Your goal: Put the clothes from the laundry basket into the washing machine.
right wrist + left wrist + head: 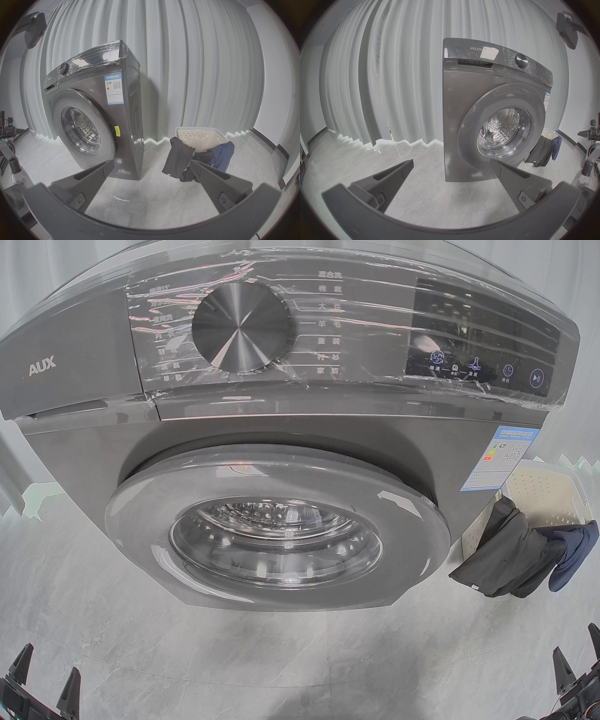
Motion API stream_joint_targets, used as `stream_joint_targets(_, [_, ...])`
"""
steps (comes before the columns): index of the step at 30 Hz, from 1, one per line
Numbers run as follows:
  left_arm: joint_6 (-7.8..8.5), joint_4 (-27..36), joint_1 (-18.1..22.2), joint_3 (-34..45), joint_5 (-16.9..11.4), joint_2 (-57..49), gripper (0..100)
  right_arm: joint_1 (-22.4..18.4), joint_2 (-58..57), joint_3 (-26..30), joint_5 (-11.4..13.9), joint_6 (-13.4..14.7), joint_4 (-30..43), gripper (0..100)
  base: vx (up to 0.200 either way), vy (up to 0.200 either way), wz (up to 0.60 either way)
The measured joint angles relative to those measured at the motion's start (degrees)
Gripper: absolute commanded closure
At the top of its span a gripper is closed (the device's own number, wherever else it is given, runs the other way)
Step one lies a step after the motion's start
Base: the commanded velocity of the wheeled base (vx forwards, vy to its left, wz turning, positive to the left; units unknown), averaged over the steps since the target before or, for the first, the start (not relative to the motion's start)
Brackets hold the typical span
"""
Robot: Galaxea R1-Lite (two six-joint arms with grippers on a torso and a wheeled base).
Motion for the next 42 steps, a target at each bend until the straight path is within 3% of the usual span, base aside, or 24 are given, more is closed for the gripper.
stream_joint_targets(36, [-0.02,0.0,0.0,0.0,0.0,0.0,0,0.0,0.0,0.0,0.1,0.1,-2.2,0,0.000,0.000,0.00])
stream_joint_targets(42, [0.00,0.0,0.0,0.0,0.0,0.0,0,0.4,1.5,-4.7,1.0,0.2,-5.4,0,0.000,0.000,0.00])
